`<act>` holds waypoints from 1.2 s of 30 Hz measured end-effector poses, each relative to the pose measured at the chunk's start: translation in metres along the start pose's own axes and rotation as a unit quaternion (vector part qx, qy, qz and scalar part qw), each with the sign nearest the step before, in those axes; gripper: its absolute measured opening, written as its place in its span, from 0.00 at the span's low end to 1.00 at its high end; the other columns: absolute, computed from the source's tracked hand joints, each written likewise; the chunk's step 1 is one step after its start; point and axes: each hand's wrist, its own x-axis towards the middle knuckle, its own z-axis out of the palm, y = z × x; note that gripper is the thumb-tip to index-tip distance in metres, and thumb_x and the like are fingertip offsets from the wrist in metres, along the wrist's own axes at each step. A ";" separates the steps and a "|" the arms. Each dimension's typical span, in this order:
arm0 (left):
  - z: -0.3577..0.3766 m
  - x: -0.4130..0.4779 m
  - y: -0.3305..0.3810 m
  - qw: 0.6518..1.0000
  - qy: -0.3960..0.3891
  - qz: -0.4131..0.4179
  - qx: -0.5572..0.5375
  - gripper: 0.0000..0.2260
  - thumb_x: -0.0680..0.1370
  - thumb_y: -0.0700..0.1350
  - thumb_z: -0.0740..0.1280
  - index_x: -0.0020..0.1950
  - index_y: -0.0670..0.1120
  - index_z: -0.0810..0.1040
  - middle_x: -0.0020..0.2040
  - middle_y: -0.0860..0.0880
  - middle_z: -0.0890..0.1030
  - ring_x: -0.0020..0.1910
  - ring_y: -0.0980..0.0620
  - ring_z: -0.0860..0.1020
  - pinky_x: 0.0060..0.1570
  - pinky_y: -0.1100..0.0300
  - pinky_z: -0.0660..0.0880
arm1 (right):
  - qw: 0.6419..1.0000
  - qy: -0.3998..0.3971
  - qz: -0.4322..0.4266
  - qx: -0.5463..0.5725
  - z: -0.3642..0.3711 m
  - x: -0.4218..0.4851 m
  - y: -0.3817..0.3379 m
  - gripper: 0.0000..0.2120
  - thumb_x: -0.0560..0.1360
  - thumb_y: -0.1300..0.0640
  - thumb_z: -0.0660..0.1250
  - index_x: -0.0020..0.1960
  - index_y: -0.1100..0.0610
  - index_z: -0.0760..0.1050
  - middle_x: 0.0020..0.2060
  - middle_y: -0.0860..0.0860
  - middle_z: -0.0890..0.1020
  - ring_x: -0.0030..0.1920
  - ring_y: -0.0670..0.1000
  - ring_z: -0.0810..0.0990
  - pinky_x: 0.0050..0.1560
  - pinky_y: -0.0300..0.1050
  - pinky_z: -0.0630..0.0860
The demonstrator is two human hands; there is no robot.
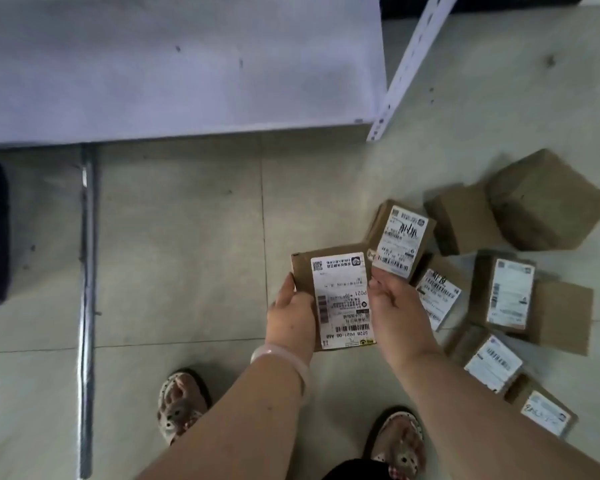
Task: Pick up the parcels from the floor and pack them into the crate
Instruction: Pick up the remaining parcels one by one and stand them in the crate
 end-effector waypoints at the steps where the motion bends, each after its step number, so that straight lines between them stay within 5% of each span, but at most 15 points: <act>1: -0.008 -0.017 0.021 1.000 -0.002 0.021 -0.018 0.23 0.76 0.40 0.55 0.65 0.59 0.74 0.52 0.45 0.84 0.49 0.46 0.82 0.47 0.51 0.81 | 1.000 0.008 -0.014 0.017 -0.009 -0.009 -0.025 0.16 0.80 0.47 0.54 0.65 0.45 0.73 0.61 0.51 0.77 0.60 0.53 0.76 0.62 0.55 0.74; 6: -0.053 -0.135 0.134 0.988 -0.050 0.117 -0.091 0.24 0.75 0.40 0.56 0.67 0.60 0.72 0.51 0.44 0.85 0.42 0.48 0.81 0.38 0.56 0.81 | 0.984 0.052 -0.123 0.121 -0.071 -0.085 -0.170 0.14 0.81 0.57 0.55 0.56 0.50 0.78 0.46 0.50 0.83 0.47 0.44 0.82 0.42 0.37 0.78; 10: -0.106 -0.251 0.199 0.973 -0.067 0.189 -0.114 0.18 0.79 0.40 0.56 0.48 0.64 0.75 0.30 0.59 0.84 0.27 0.63 0.81 0.23 0.68 0.74 | 0.960 0.010 -0.212 0.181 -0.128 -0.176 -0.280 0.19 0.81 0.64 0.51 0.53 0.51 0.80 0.41 0.45 0.86 0.42 0.42 0.84 0.37 0.33 0.78; 15: -0.183 -0.405 0.255 0.953 -0.059 0.267 -0.127 0.17 0.81 0.44 0.55 0.44 0.62 0.80 0.34 0.59 0.85 0.33 0.60 0.82 0.31 0.63 0.74 | 0.947 -0.055 -0.278 0.151 -0.179 -0.297 -0.386 0.17 0.83 0.49 0.49 0.61 0.41 0.75 0.52 0.45 0.84 0.51 0.44 0.82 0.46 0.33 0.77; 17: -0.216 -0.467 0.265 0.941 -0.037 0.303 -0.147 0.15 0.80 0.45 0.56 0.53 0.62 0.80 0.41 0.55 0.86 0.39 0.57 0.82 0.36 0.61 0.75 | 0.937 -0.080 -0.312 0.139 -0.188 -0.345 -0.424 0.18 0.83 0.49 0.48 0.64 0.43 0.74 0.54 0.44 0.83 0.53 0.42 0.81 0.50 0.37 0.77; 20: -0.267 -0.551 0.264 0.922 0.004 0.345 -0.178 0.11 0.81 0.47 0.56 0.53 0.58 0.77 0.41 0.54 0.85 0.43 0.54 0.82 0.38 0.60 0.76 | 0.915 -0.116 -0.371 0.108 -0.192 -0.419 -0.469 0.19 0.83 0.49 0.47 0.57 0.34 0.75 0.47 0.37 0.83 0.48 0.35 0.80 0.38 0.28 0.76; 24: -0.338 -0.633 0.250 0.902 0.075 0.372 -0.205 0.10 0.80 0.50 0.57 0.45 0.56 0.77 0.43 0.54 0.83 0.43 0.55 0.80 0.48 0.53 0.79 | 0.892 -0.164 -0.415 0.068 -0.183 -0.507 -0.516 0.23 0.82 0.44 0.47 0.40 0.19 0.71 0.37 0.22 0.77 0.41 0.24 0.75 0.29 0.22 0.71; 26: -0.372 -0.658 0.239 0.889 0.102 0.389 -0.220 0.10 0.80 0.52 0.57 0.49 0.56 0.79 0.48 0.53 0.83 0.48 0.53 0.80 0.59 0.47 0.76 | 0.880 -0.180 -0.435 0.061 -0.169 -0.539 -0.536 0.23 0.82 0.43 0.47 0.38 0.19 0.70 0.35 0.21 0.76 0.39 0.23 0.75 0.27 0.23 0.71; 30: -0.441 -0.683 0.211 0.877 0.137 0.400 -0.230 0.15 0.80 0.54 0.56 0.57 0.51 0.79 0.55 0.49 0.82 0.55 0.49 0.80 0.63 0.45 0.74 | 0.864 -0.188 -0.466 0.014 -0.117 -0.583 -0.559 0.18 0.80 0.39 0.47 0.44 0.24 0.73 0.36 0.26 0.80 0.39 0.29 0.79 0.30 0.28 0.75; 33: -0.499 -0.685 0.190 0.871 0.147 0.410 -0.228 0.15 0.80 0.54 0.55 0.48 0.49 0.79 0.50 0.46 0.84 0.50 0.46 0.82 0.60 0.45 0.75 | 0.856 -0.182 -0.484 -0.026 -0.059 -0.607 -0.574 0.16 0.80 0.40 0.47 0.56 0.35 0.73 0.47 0.37 0.81 0.47 0.38 0.80 0.42 0.38 0.77; 36: -0.566 -0.683 0.170 0.864 0.146 0.415 -0.244 0.15 0.80 0.54 0.56 0.50 0.50 0.80 0.42 0.50 0.86 0.41 0.51 0.83 0.46 0.53 0.80 | 0.853 -0.186 -0.487 -0.026 0.006 -0.637 -0.590 0.16 0.81 0.42 0.47 0.56 0.37 0.73 0.49 0.39 0.81 0.47 0.39 0.79 0.41 0.37 0.75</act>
